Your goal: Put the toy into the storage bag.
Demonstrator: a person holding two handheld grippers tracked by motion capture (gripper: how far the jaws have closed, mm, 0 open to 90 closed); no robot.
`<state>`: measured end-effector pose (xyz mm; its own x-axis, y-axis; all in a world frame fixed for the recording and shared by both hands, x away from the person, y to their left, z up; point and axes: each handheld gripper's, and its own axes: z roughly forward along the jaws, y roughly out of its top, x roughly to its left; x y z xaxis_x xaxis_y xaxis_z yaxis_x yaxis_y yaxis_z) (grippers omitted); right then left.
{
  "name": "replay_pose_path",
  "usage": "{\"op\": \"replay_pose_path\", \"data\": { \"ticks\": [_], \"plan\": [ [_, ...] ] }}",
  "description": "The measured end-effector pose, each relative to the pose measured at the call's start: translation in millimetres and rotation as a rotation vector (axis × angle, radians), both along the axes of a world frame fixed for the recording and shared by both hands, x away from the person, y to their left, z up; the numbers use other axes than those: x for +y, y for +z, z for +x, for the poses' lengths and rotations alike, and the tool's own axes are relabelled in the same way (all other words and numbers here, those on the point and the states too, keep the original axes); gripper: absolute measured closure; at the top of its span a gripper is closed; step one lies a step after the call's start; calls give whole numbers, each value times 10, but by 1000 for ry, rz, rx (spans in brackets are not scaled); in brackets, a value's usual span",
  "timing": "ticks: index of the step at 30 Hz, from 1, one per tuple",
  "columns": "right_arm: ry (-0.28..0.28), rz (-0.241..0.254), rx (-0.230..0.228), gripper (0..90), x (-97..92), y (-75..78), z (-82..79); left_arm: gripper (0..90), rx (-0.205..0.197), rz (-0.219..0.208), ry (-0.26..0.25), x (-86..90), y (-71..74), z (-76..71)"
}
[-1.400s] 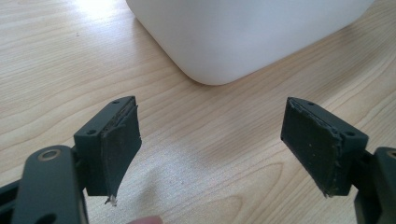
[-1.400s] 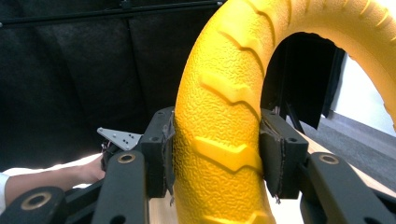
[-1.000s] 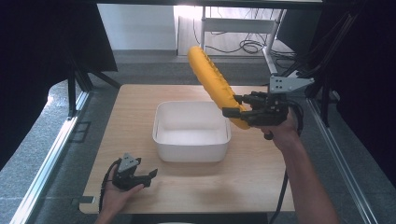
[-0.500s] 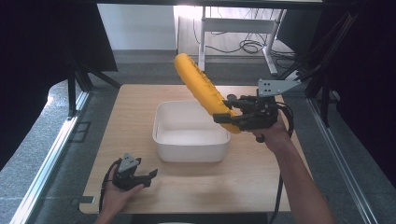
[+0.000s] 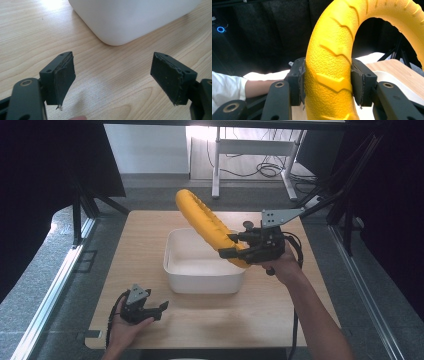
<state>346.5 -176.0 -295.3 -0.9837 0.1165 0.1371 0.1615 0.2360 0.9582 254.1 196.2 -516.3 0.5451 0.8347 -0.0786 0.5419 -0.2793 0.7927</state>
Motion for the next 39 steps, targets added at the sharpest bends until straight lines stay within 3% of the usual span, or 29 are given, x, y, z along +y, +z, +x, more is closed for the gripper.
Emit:
{"op": "replay_pose_path", "data": {
  "ticks": [16, 28, 39],
  "plan": [
    [46, -1, 1, 517, 77, -15, -10, 196, 0, -1, 3, 2, 3, -1],
    [86, -30, 59, 515, 154, -120, 46, 196, -1, 0, 1, 4, -1, 1],
    [109, -55, 75, 513, 186, -175, 77, 196, -1, 2, 0, -2, -3, -2]
  ]
}}
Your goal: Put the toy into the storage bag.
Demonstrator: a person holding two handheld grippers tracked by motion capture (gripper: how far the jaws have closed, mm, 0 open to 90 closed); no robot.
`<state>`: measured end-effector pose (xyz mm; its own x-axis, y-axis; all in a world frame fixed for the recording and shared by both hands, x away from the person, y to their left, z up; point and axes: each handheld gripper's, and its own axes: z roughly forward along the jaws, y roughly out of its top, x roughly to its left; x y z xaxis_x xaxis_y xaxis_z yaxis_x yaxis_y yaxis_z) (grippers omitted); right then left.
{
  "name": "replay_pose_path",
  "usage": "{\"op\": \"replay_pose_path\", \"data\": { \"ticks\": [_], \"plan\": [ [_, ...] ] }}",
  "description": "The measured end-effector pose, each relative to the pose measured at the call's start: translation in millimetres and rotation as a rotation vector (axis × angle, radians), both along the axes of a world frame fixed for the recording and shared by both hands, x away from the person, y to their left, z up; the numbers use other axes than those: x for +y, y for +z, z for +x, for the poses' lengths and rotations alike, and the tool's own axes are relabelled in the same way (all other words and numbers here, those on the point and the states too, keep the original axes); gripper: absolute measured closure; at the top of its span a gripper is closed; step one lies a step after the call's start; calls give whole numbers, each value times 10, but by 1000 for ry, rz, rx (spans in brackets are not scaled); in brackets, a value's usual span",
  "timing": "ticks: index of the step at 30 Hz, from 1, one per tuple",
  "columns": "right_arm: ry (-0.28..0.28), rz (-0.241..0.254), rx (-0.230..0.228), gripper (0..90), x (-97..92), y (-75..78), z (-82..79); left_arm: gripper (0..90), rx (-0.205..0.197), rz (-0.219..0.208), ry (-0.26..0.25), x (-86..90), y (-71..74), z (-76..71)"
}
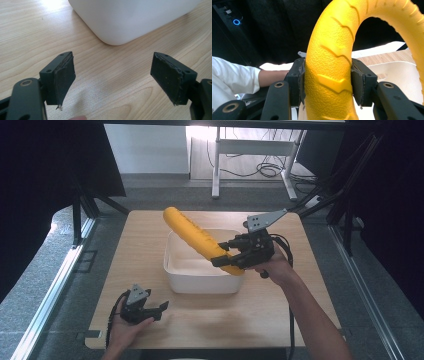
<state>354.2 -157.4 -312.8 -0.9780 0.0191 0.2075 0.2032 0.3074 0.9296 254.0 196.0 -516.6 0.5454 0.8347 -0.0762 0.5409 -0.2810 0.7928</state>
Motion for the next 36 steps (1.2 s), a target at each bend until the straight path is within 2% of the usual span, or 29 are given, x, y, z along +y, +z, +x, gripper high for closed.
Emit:
{"op": "replay_pose_path", "data": {
  "ticks": [4, 5, 9, 12, 14, 21, 31, 36],
  "plan": [
    [-20, 0, -8, 511, -3, -26, 24, 197, 0, 0, 0, 3, 1, -1],
    [-37, -6, -9, 510, -3, -53, 45, 196, 0, 0, 0, 3, 0, 0],
    [-40, -39, -4, 506, 42, -138, 85, 196, -1, 1, 1, 5, -1, -1],
    [-88, -58, -25, 506, 71, -196, 126, 196, -3, 1, 1, 13, 2, -4],
    [-95, -44, -15, 504, 55, -217, 159, 197, -3, -1, 2, 17, 3, -4],
    [-126, -42, -24, 497, -10, -259, 196, 196, -3, -1, 0, 0, 1, -5],
    [-143, -46, -16, 494, -64, -299, 241, 196, -2, 2, -4, -2, 0, -4],
    [-195, -77, -60, 488, -91, -298, 242, 196, -2, 2, -5, -3, 0, -5]
  ]
}}
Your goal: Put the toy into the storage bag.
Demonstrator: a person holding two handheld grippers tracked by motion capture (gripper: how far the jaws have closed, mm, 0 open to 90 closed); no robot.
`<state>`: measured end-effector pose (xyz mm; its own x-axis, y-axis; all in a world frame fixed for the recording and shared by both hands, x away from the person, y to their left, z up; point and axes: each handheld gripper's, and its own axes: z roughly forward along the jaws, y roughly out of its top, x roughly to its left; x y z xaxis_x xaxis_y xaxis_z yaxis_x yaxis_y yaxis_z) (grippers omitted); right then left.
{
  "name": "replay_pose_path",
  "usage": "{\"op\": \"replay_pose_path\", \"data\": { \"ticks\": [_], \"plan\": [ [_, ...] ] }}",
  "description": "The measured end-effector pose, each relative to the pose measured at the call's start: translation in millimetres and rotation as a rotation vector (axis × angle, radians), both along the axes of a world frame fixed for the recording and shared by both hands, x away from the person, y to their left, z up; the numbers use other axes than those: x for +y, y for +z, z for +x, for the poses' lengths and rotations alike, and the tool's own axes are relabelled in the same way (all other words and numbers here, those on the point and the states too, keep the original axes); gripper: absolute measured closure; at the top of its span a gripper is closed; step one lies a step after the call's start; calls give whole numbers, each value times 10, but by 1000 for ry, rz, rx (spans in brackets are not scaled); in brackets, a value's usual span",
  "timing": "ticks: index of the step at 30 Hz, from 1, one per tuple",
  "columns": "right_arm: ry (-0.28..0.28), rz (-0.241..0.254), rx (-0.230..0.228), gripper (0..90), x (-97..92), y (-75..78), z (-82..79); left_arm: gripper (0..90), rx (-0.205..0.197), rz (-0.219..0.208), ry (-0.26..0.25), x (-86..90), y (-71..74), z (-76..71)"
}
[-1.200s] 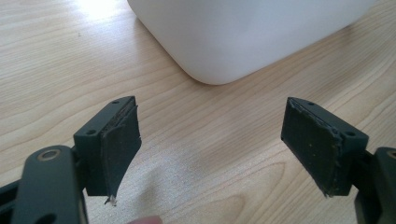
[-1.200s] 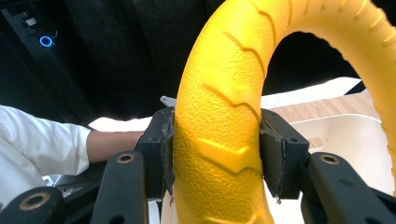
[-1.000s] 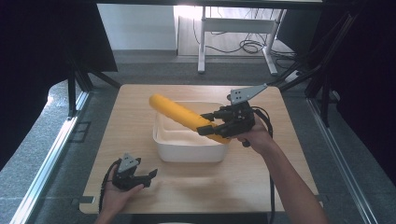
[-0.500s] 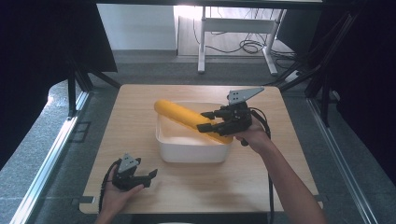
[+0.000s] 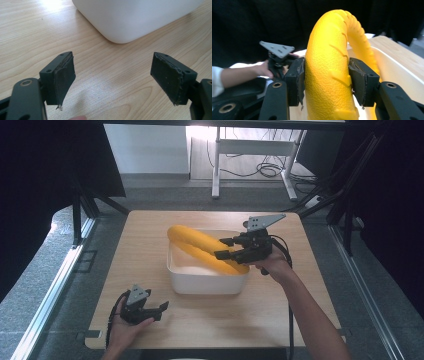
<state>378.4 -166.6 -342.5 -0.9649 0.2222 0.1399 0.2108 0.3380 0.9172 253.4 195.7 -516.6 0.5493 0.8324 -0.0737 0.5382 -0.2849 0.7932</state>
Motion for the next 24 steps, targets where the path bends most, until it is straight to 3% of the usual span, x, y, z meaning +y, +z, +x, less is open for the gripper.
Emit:
{"op": "replay_pose_path", "data": {
  "ticks": [2, 7, 13, 24],
  "plan": [
    [-26, -11, -8, 472, -15, -10, 13, 196, 1, 1, -1, -5, -1, -1],
    [-31, -12, -17, 444, -17, -14, 16, 196, 0, 3, -3, -3, 0, 0],
    [-73, -15, -23, 349, -36, -7, 1, 196, 0, 1, -2, 2, 3, -2],
    [-190, 81, -46, 306, -375, -42, -135, 196, 0, -3, -1, -8, 6, -1]
  ]
}}
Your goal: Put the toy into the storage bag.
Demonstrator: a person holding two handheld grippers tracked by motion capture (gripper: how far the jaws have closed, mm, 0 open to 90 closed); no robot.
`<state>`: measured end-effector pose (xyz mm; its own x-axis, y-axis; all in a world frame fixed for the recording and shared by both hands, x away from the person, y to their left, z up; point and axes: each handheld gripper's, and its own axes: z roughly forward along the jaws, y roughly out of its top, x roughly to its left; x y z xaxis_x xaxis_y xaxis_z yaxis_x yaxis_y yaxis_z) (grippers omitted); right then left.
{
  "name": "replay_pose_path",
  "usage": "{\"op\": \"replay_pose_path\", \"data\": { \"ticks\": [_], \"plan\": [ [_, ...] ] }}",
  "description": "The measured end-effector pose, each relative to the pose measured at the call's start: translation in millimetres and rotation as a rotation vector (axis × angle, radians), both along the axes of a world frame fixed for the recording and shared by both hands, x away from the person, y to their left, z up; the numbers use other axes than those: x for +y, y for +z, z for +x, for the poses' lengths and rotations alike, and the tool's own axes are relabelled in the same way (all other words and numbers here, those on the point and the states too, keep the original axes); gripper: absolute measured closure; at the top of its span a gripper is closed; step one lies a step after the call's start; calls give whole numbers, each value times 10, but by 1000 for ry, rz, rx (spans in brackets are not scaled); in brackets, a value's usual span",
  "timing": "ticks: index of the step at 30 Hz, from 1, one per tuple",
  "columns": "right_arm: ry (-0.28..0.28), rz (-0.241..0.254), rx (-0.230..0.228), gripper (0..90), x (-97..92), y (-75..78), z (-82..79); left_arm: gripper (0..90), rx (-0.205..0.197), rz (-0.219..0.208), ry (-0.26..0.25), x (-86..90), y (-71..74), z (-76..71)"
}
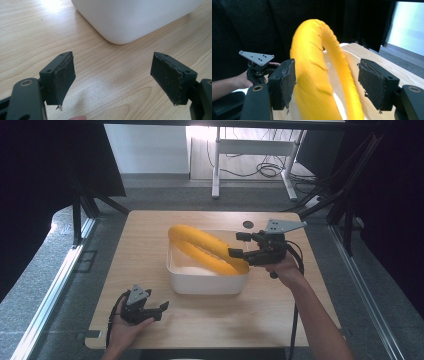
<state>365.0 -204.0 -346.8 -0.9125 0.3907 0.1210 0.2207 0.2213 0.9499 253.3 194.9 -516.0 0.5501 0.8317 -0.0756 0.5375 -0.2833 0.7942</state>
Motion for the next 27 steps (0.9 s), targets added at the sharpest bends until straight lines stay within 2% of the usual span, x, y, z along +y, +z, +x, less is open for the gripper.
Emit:
{"op": "replay_pose_path", "data": {
  "ticks": [5, 12, 20, 26, 27],
  "plan": [
    [-43, 28, -9, 307, -262, -81, -90, 196, 0, 1, -3, -12, 0, 3],
    [-87, 36, -17, 308, -455, -193, -185, 196, -1, -1, -1, -23, 5, 1],
    [-146, 20, -1, 310, -666, -424, -263, 196, -2, -1, -2, -24, 7, 2],
    [-192, -18, 22, 310, -768, -623, -296, 196, -1, 2, -4, -23, 10, 2],
    [-203, -28, 38, 311, -797, -701, -305, 196, 0, 1, -3, -26, 9, 1]
  ]
}}
